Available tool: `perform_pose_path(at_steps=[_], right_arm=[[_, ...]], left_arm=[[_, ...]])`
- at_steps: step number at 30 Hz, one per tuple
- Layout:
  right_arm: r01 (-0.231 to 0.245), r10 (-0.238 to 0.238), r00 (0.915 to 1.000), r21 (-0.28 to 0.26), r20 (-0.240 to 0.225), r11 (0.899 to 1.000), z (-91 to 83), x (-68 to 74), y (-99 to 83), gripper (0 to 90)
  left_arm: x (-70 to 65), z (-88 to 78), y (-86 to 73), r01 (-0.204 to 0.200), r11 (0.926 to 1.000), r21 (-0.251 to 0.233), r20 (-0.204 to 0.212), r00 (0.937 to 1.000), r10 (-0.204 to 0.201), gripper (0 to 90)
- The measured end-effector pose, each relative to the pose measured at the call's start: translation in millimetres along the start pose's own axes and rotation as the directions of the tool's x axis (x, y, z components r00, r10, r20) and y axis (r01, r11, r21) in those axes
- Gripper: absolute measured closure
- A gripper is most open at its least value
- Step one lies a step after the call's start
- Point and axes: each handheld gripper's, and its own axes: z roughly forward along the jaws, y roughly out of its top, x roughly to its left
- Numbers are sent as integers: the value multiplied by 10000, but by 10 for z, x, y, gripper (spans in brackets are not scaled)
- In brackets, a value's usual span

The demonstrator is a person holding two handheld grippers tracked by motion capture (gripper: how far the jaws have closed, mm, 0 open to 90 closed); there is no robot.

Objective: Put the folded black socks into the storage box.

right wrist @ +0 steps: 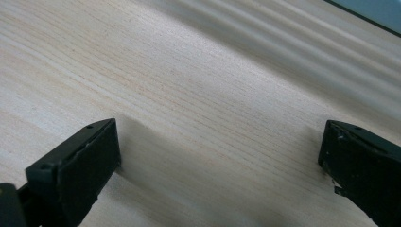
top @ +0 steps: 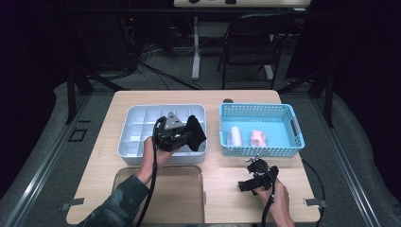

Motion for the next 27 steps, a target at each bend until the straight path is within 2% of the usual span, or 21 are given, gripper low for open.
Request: perform_pose_path(at_steps=[2,3,5,6,9,14,16,18,19,26,27], right_arm=[[53,-53,10000,23,67,10000,-2,-4,-3,0],[9,-9,10000,-8,10,10000,-2,-1,-5,0],[11,-11,10000,0,4,10000,-2,0,-5,0],[49,-49,10000,29,61,10000,-3,-3,-4,0],[3,-3,10000,-13,-56,10000,-1,0,-3,0],[6,-6,10000,2,8,10000,-3,0,-5,0],[3,-3,10000,-1,6,10000,-2,0,-5,0],[2,-2,10000,1,6,10000,-2,0,-5,0],[20,-20,10000,17,57,10000,-3,-1,-4,0],[17,-17,10000,-12,-2,10000,-1,0,-4,0],[44,-44,10000,-1,44,10000,-2,-2,-5,0]], left_arm=[[4,9,-1,54,10000,27,24,10000,-54,725],[3,26,-7,-23,10000,74,-114,9999,24,725],[15,32,-9,-5,9999,120,-66,10000,6,725],[18,36,-8,-91,9998,192,-168,9998,94,725],[36,51,-14,-107,9997,211,-270,9996,112,725],[62,97,-43,-5,9989,469,-223,9997,15,725],[45,126,-55,-160,9980,619,-356,9992,182,725],[40,146,-63,-105,9980,629,-294,9995,124,725],[34,187,-77,-213,9960,869,-312,9992,241,725],[-15,351,-141,-496,9895,1360,-304,9981,542,725],[-20,368,-148,-467,9894,1377,-204,9985,500,725]])
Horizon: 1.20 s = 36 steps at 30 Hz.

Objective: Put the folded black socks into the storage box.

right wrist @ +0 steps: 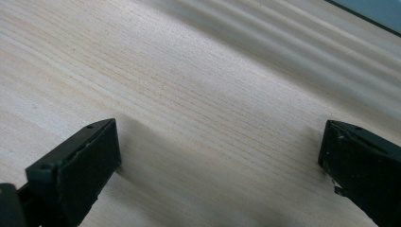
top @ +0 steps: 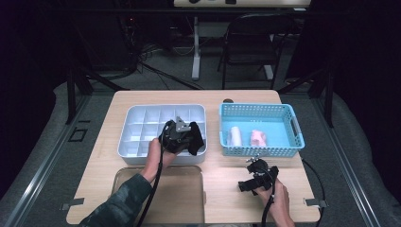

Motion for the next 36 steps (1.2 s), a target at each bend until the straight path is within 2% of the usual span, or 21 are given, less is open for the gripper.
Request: perform_pose_path(at_steps=[3,4,8,9,11,14,19,23,24,27,32,33,34,36], right_arm=[[-11,11,10000,-14,-45,10000,0,1,0,0],[-28,28,10000,-15,-47,10000,1,3,0,0],[-26,26,10000,-10,-56,10000,1,5,1,0],[-3,3,10000,1,-49,10000,1,5,2,0],[-20,19,9999,-60,-128,10000,4,9,3,0],[9,-10,10000,-57,-72,10000,4,13,2,0],[20,-21,10000,-30,-74,10000,3,16,2,0],[32,-32,10000,-32,-76,10000,3,16,3,0],[32,-32,10000,-32,-76,10000,3,16,3,0],[33,-33,10000,-30,-79,10000,3,16,3,0],[55,-55,9999,-5,-94,10000,1,16,3,0],[60,-60,9999,-10,-100,10000,2,16,4,0],[54,-54,9999,-23,-90,10000,3,16,4,0],[59,-59,9999,-23,-93,10000,3,16,5,0]], left_arm=[[-15,39,-6,-50,9999,106,65,10000,49,725],[-27,86,-10,-104,9994,325,208,9997,97,725],[-16,141,-16,-93,9982,593,427,9991,68,725],[1,182,-25,58,9971,759,718,9974,-113,725],[22,224,-23,199,9949,991,1046,9941,-303,725],[44,265,-5,319,9919,1228,1320,9901,-482,726],[25,320,24,317,9884,1484,1418,9885,-530,726],[47,368,32,393,9846,1706,1701,9830,-687,727],[47,368,32,393,9846,1706,1701,9830,-687,727],[-15,396,46,133,9822,1873,1472,9882,-415,727],[-9,401,48,84,9810,1938,1627,9858,-406,723],[-1,387,54,81,9823,1873,1656,9854,-397,712],[11,354,64,266,9845,1732,1561,9863,-541,678],[24,316,77,221,9871,1585,1698,9842,-493,549]])
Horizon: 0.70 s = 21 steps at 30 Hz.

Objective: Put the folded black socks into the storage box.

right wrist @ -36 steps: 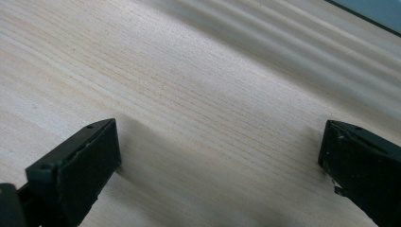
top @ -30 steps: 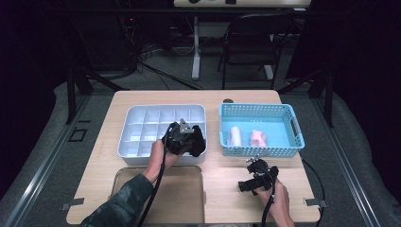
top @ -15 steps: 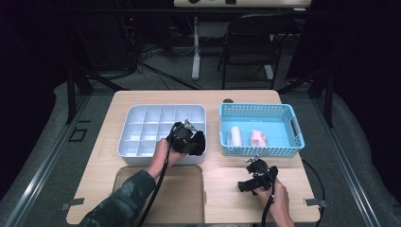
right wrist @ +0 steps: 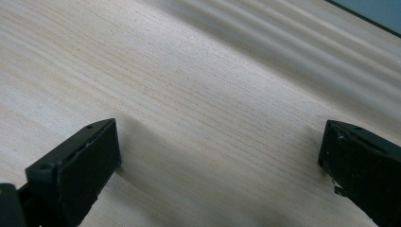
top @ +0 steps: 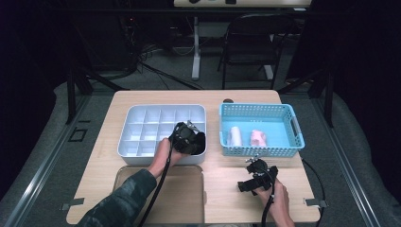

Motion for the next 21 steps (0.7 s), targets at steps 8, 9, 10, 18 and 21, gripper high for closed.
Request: perform_pose_path(at_steps=[8,9,10,18,21], right_arm=[[-9,9,10000,-5,5,10000,0,1,-1,0],[7,-7,10000,23,-7,10000,-2,0,0,0],[3,-3,10000,17,-8,10000,-2,0,-1,0],[-41,41,10000,-62,-53,10000,4,-1,2,0],[-39,39,10000,-64,13,10000,3,0,-1,0]], left_arm=[[65,-232,-74,881,9959,-187,324,9956,-875,417],[100,-195,-85,1001,9950,52,409,9941,-1002,465],[136,-133,-93,1146,9930,301,601,9914,-1162,492],[-54,-19,-9,-301,9944,1010,-332,9989,336,717],[-18,11,6,15,9946,1038,-73,10000,-7,737]])
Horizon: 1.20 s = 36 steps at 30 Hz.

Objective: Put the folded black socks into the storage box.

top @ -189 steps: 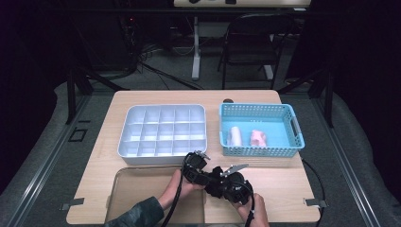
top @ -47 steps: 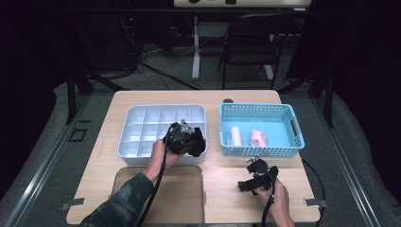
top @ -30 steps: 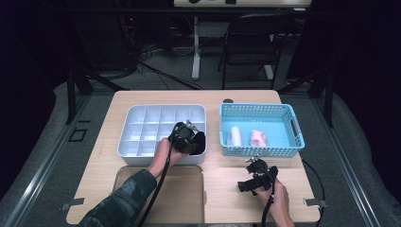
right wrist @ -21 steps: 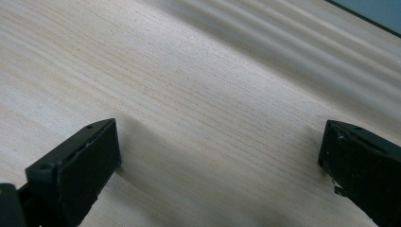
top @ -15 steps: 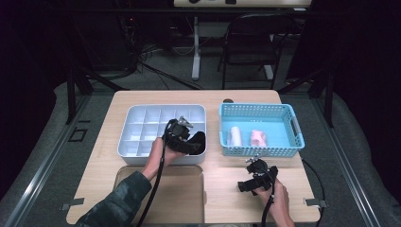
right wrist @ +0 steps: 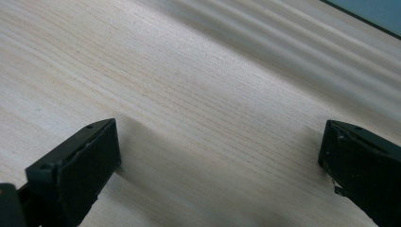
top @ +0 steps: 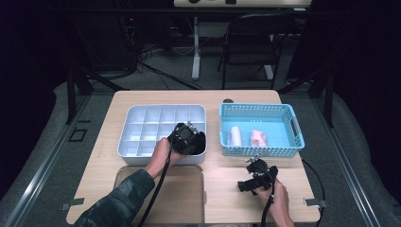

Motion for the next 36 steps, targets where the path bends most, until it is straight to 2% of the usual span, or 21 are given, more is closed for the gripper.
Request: perform_pose_path(at_steps=[2,5,6,8,9,13,16,17,19,20,21,24,28,29,30,32,36], right_arm=[[10,-10,10000,12,1,10000,-1,1,-1,0],[35,-35,10000,28,-7,10000,-2,0,-1,0],[38,-38,10000,35,-9,10000,-2,-1,-1,0],[49,-49,10000,46,-18,10000,-3,-3,-1,0],[86,-86,10000,131,-18,9999,-11,-13,-6,0],[76,-76,10000,87,10,9999,-9,-34,-9,0],[48,-48,10000,52,27,10000,-7,-33,-11,0],[44,-44,10000,91,19,9999,-10,-33,-11,0],[41,-41,10000,97,23,9999,-11,-33,-11,0],[39,-40,10000,99,29,9999,-11,-32,-11,0],[30,-31,10000,98,26,9999,-11,-32,-11,0],[37,-38,10000,103,30,9999,-11,-32,-10,0],[52,-53,10000,106,36,9999,-10,-32,-9,0],[58,-59,10000,91,30,9999,-9,-32,-9,0],[57,-58,10000,92,28,9999,-10,-32,-9,0],[59,-60,10000,90,20,9999,-10,-32,-10,0],[126,-127,9999,155,64,9998,-13,-35,-10,0]], left_arm=[[25,23,7,104,9999,102,304,9995,-107,745],[16,65,18,47,9997,230,442,9990,-58,755],[-6,180,10,169,9973,718,757,9969,-223,759],[-6,228,-1,195,9971,731,683,9974,-245,769],[16,231,-9,359,9974,632,857,9955,-413,767],[41,164,-25,393,9984,405,1123,9927,-437,744],[52,123,-32,516,9983,280,1269,9904,-548,679],[63,48,-36,608,9981,-81,1300,9897,-592,651],[86,-33,-25,695,9971,-296,1301,9894,-651,571],[104,-74,-20,850,9948,-562,1377,9875,-766,548],[121,-108,-8,883,9937,-688,1277,9887,-790,526],[179,-126,57,931,9931,-710,1037,9909,-855,443],[214,-53,123,890,9947,-513,1251,9888,-821,376],[222,2,153,805,9961,-359,1365,9878,-749,381],[217,29,160,761,9967,-294,1282,9892,-717,395],[214,66,162,700,9974,-161,1428,9875,-670,450],[199,94,152,512,9987,9,1318,9900,-508,586]])
